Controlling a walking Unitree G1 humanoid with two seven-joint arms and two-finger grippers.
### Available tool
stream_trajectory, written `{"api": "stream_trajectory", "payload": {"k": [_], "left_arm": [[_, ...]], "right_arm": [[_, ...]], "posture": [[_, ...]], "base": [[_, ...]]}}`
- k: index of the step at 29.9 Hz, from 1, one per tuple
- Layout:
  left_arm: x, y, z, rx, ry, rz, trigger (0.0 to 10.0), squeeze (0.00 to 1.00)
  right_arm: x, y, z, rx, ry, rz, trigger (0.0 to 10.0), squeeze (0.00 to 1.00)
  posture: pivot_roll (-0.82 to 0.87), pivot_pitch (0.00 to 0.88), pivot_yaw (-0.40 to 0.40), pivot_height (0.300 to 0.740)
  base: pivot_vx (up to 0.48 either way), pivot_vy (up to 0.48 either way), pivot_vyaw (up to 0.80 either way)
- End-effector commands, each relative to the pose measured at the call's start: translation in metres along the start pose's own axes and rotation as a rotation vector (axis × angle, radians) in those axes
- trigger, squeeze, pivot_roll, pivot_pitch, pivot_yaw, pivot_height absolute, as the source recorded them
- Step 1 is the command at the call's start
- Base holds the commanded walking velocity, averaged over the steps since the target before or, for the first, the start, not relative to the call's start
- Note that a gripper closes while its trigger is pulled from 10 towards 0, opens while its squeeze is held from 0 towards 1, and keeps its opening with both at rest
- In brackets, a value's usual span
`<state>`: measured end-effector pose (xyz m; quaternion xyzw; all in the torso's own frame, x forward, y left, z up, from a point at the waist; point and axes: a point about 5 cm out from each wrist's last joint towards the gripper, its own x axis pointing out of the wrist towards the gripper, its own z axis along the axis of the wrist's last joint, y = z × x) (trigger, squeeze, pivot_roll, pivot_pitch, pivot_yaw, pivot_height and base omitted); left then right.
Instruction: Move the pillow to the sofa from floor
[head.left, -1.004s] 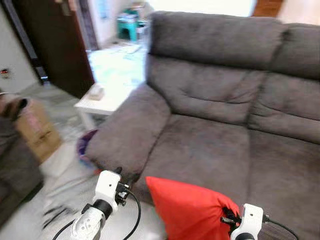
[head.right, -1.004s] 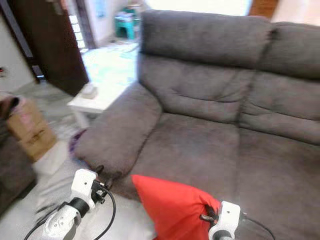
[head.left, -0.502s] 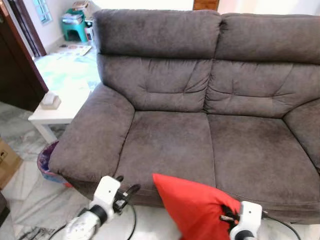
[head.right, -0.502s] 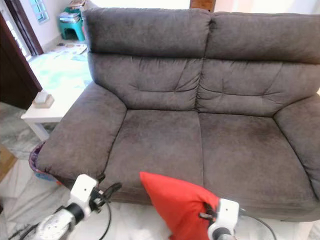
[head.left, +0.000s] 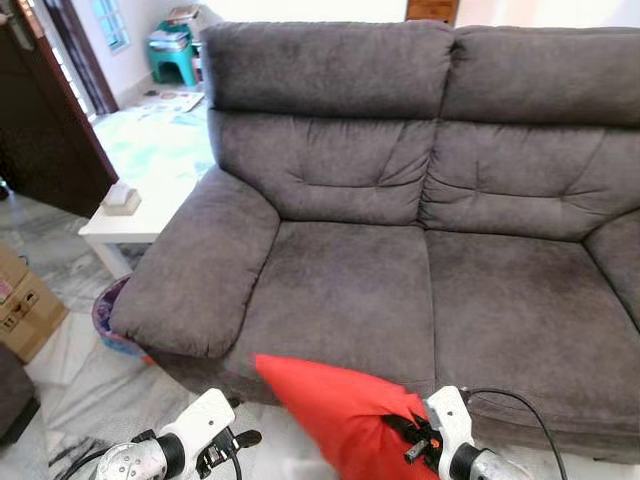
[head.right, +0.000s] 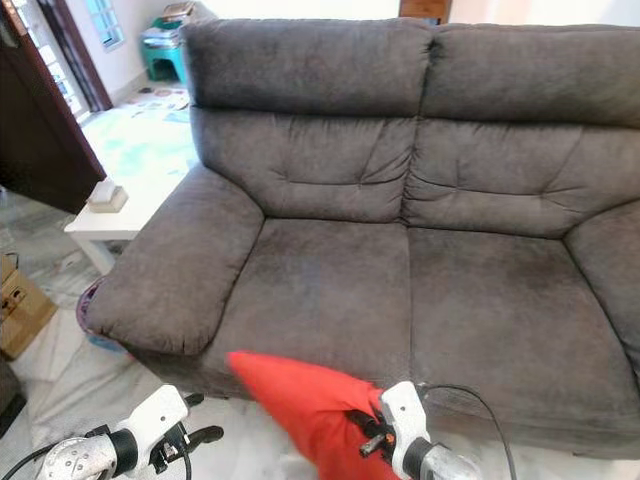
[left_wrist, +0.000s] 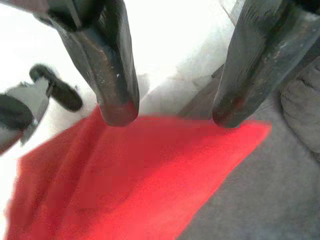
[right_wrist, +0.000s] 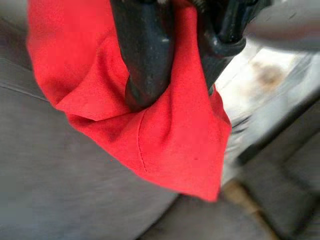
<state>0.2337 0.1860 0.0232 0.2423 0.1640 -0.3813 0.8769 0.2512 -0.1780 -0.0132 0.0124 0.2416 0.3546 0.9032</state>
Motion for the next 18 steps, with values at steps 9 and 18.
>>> {"api": "stream_trajectory", "payload": {"k": [9, 18], "left_arm": [[0.001, 0.000, 0.001, 0.112, 0.002, -0.076, 10.0, 1.00], [0.000, -0.006, -0.002, 0.140, 0.005, -0.138, 10.0, 1.00]], "right_arm": [[-0.004, 0.006, 0.036, -0.177, -0.013, 0.312, 10.0, 0.00], [-0.009, 0.013, 0.041, -0.190, -0.009, 0.385, 10.0, 0.00]], "posture": [[0.03, 0.094, 0.023, 0.740], [0.02, 0.085, 0.020, 0.740]], "base": [[0.000, 0.000, 0.00], [0.000, 0.000, 0.00]]}}
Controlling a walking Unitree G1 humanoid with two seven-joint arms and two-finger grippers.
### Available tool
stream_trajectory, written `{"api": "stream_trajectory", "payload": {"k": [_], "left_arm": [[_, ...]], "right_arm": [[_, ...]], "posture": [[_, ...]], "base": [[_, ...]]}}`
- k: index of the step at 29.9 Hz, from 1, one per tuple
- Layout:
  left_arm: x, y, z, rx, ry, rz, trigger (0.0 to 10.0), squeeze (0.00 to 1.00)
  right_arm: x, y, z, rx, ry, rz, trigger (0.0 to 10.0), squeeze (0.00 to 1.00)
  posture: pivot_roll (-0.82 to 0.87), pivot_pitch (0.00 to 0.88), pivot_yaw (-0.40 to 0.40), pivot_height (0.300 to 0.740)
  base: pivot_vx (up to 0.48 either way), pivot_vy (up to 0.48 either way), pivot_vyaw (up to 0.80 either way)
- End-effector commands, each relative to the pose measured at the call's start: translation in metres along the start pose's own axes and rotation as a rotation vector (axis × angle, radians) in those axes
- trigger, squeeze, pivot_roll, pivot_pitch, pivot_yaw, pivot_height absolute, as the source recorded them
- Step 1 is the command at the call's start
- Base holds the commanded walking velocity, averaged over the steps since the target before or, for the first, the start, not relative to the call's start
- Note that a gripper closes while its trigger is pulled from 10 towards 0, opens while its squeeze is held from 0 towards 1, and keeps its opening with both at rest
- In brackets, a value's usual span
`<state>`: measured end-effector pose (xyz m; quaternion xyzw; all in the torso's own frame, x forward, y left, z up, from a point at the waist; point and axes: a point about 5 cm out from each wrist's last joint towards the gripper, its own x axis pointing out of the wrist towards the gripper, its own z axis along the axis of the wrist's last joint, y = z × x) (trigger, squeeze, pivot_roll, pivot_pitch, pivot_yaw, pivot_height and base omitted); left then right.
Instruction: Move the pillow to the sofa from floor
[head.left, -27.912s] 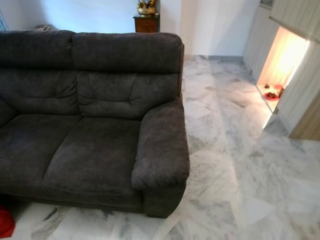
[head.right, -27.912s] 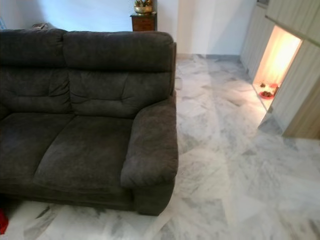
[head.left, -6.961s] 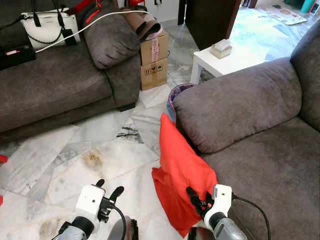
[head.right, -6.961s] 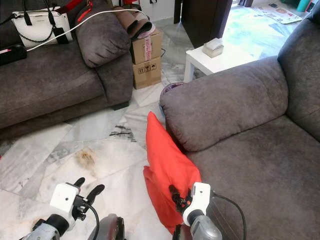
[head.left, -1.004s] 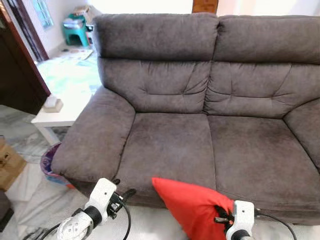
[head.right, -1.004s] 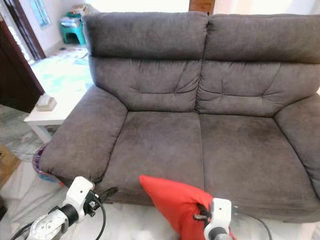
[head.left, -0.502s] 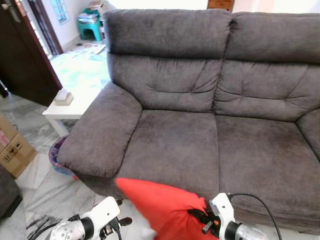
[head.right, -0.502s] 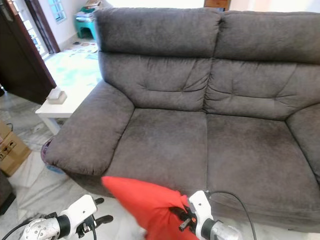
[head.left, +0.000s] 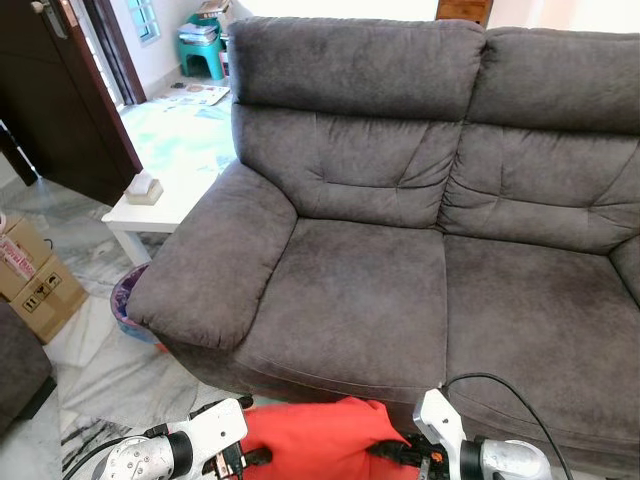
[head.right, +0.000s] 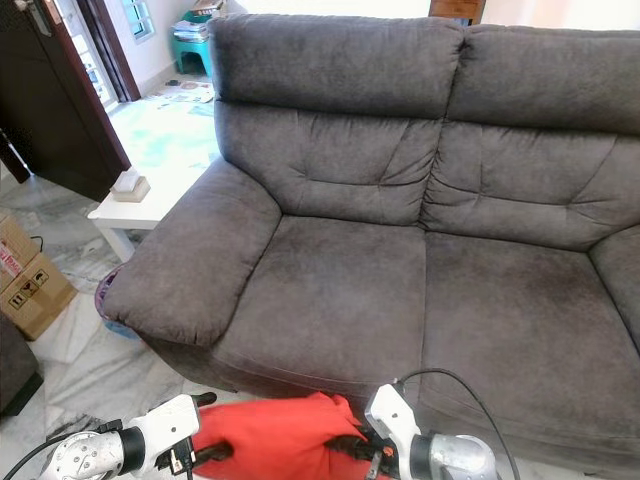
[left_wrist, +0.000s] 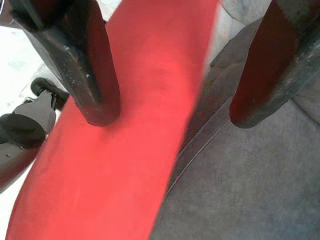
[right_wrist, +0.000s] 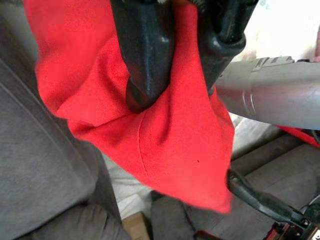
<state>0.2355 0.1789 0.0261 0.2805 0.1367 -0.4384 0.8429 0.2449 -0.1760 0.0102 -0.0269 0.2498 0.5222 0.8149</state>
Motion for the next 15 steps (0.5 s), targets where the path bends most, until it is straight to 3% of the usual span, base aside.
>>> {"api": "stream_trajectory", "payload": {"k": [1, 6, 9, 15], "left_arm": [[-0.003, -0.006, -0.008, 0.017, 0.036, -0.047, 10.0, 1.00], [-0.002, -0.015, -0.013, -0.009, 0.058, -0.119, 10.0, 1.00], [-0.005, -0.036, -0.027, 0.008, 0.120, -0.254, 10.0, 1.00], [-0.004, -0.034, -0.024, 0.027, 0.108, -0.231, 10.0, 1.00]], "right_arm": [[0.002, 0.000, 0.025, -0.066, -0.098, 0.032, 10.0, 0.00], [0.000, -0.001, 0.029, -0.053, -0.124, 0.029, 10.0, 0.00], [-0.004, -0.001, 0.036, -0.058, -0.150, 0.036, 10.0, 0.00], [-0.008, 0.000, 0.038, -0.056, -0.147, 0.045, 10.0, 0.00]], "posture": [[0.02, 0.085, 0.020, 0.740], [0.01, 0.075, 0.020, 0.740], [0.01, 0.069, 0.023, 0.740], [0.00, 0.062, 0.020, 0.740]], "base": [[0.000, 0.000, 0.00], [0.000, 0.000, 0.00], [0.000, 0.000, 0.00], [0.000, 0.000, 0.00]]}}
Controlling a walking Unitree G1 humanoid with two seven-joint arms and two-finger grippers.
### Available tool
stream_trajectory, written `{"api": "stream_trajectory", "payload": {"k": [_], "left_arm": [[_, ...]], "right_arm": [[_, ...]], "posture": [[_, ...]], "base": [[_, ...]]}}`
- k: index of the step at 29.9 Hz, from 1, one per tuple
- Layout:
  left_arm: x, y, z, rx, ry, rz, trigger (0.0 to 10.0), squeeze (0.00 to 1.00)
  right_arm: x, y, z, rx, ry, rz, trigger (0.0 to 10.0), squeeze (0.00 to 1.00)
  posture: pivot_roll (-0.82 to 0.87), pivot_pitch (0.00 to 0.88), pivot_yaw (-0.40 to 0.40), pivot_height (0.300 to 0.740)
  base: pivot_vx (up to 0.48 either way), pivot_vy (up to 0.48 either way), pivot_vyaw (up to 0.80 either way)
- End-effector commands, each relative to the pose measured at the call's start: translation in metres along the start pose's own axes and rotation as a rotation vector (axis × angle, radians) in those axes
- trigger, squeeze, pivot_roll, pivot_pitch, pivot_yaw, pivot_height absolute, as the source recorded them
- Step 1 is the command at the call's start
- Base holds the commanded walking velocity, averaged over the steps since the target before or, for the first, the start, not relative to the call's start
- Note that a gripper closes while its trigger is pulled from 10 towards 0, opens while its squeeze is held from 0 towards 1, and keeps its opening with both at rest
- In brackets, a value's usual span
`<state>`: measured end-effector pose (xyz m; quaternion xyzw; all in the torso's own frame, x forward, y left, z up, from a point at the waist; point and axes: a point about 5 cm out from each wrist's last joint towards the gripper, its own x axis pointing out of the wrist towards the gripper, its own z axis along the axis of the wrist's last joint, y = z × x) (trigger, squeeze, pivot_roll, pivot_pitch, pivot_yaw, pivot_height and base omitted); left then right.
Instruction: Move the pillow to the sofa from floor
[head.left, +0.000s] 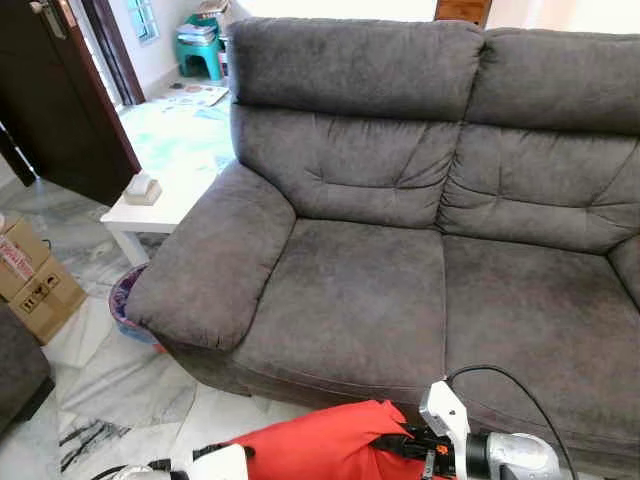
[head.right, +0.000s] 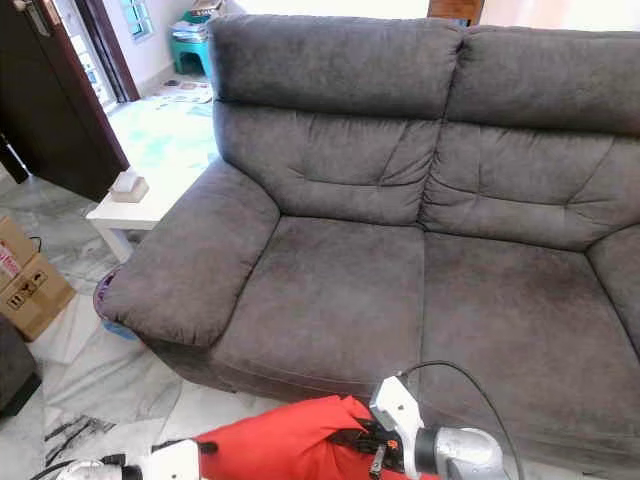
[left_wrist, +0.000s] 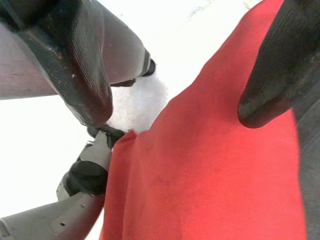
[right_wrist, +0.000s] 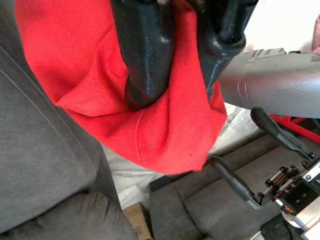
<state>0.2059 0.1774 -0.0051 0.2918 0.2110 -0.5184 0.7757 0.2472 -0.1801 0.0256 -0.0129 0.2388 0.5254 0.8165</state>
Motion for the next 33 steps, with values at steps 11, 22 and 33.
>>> {"api": "stream_trajectory", "payload": {"k": [11, 22, 33], "left_arm": [[-0.010, 0.025, 0.017, 0.078, -0.087, 0.111, 10.0, 1.00], [-0.023, 0.018, 0.012, 0.214, -0.020, -0.019, 10.0, 1.00], [-0.017, 0.025, 0.016, 0.253, -0.012, 0.018, 10.0, 1.00]], "right_arm": [[-0.001, 0.005, 0.022, -0.058, -0.094, 0.053, 10.0, 0.00], [0.001, 0.012, 0.017, -0.038, -0.090, 0.067, 10.0, 0.00], [-0.006, 0.016, 0.010, -0.048, -0.022, 0.109, 10.0, 0.00]], "posture": [[0.00, 0.062, 0.015, 0.740], [0.01, 0.073, 0.011, 0.740], [0.00, 0.074, 0.008, 0.740]], "base": [[0.000, 0.000, 0.00], [0.000, 0.000, 0.00], [0.000, 0.000, 0.00]]}}
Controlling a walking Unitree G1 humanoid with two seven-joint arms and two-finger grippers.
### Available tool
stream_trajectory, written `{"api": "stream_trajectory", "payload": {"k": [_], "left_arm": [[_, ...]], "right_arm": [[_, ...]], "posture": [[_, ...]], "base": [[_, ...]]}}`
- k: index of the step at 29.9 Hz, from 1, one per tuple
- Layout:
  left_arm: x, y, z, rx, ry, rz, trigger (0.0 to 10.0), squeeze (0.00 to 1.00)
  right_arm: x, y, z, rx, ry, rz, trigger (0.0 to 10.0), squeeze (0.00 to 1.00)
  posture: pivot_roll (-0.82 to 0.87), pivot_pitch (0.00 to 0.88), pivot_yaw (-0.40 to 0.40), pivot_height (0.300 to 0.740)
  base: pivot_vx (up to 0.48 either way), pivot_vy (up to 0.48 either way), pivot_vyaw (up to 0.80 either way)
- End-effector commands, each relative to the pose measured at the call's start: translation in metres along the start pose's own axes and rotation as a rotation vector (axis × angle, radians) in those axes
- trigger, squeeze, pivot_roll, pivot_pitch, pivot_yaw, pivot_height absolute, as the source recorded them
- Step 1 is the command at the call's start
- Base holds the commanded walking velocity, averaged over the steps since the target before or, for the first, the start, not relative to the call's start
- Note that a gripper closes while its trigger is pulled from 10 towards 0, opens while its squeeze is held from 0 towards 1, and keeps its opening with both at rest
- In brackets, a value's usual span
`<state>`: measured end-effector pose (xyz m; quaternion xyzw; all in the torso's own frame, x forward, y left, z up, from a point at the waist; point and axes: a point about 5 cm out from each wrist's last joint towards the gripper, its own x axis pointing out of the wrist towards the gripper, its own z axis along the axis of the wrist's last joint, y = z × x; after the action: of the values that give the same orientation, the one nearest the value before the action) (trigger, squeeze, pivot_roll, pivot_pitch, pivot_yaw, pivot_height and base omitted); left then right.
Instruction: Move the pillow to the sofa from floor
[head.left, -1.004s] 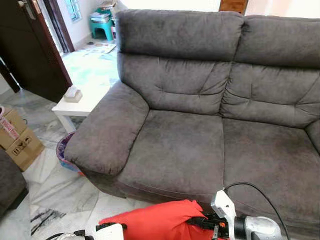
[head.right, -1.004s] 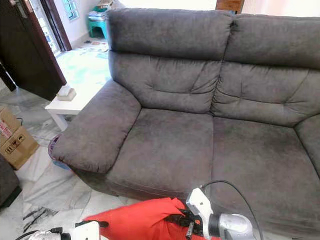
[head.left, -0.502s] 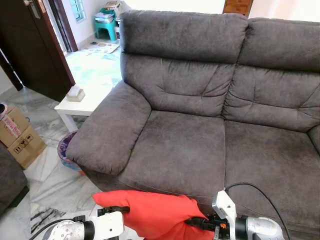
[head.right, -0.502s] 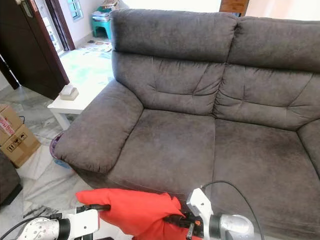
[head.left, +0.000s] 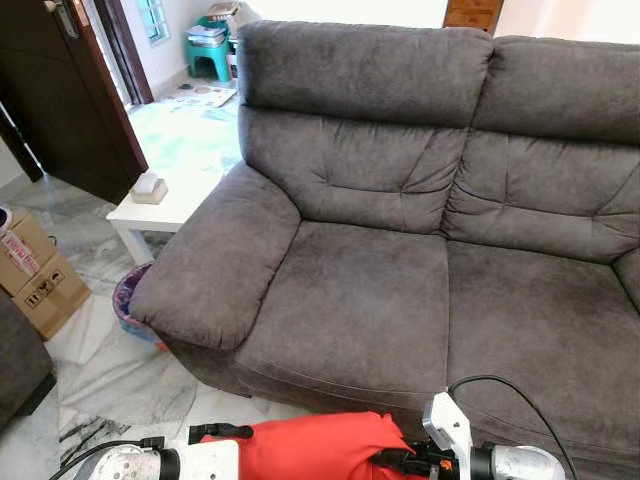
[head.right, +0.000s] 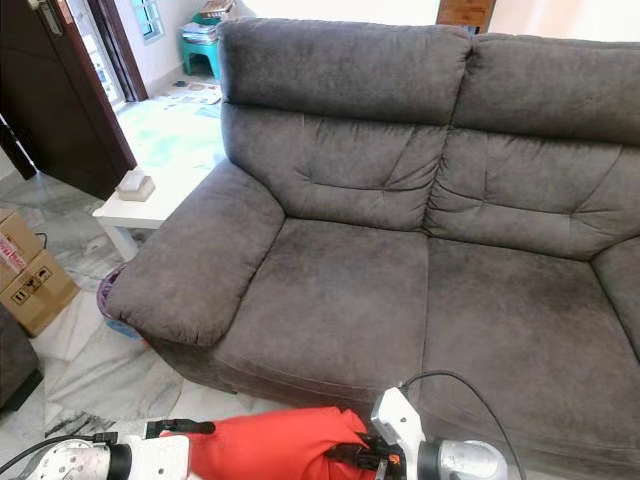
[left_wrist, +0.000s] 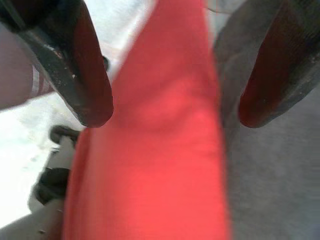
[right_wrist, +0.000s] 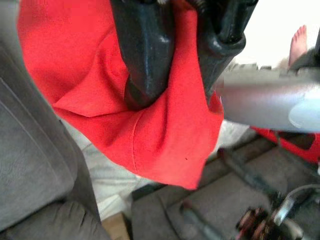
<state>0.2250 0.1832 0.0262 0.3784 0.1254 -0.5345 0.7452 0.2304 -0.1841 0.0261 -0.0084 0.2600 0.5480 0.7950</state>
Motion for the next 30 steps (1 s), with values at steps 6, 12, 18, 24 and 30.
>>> {"api": "stream_trajectory", "payload": {"k": [6, 12, 18, 24, 30], "left_arm": [[-0.003, -0.007, -0.011, 0.008, 0.063, -0.027, 10.0, 1.00], [-0.007, -0.026, -0.023, -0.047, 0.090, -0.132, 10.0, 0.00], [-0.008, -0.040, -0.022, -0.076, 0.073, -0.234, 10.0, 0.00], [-0.011, -0.045, -0.033, -0.025, 0.152, -0.252, 10.0, 0.00], [-0.009, -0.037, -0.039, -0.037, 0.186, -0.146, 10.0, 0.00]], "right_arm": [[-0.001, 0.006, 0.019, -0.066, -0.058, 0.075, 10.0, 0.00], [-0.002, 0.012, 0.019, -0.066, -0.044, 0.120, 10.0, 0.00], [-0.001, 0.010, 0.023, -0.069, -0.050, 0.109, 10.0, 0.00], [-0.001, 0.010, 0.026, -0.079, -0.056, 0.100, 10.0, 0.00], [-0.003, 0.011, 0.030, -0.082, -0.068, 0.110, 10.0, 0.00]], "posture": [[0.00, 0.075, 0.010, 0.740], [0.00, 0.075, 0.008, 0.740], [0.00, 0.073, 0.006, 0.740], [0.00, 0.073, 0.008, 0.740], [0.00, 0.075, 0.010, 0.740]], "base": [[0.000, 0.000, 0.00], [0.000, 0.000, 0.00], [0.000, 0.000, 0.00], [0.000, 0.000, 0.00], [0.000, 0.000, 0.00]]}}
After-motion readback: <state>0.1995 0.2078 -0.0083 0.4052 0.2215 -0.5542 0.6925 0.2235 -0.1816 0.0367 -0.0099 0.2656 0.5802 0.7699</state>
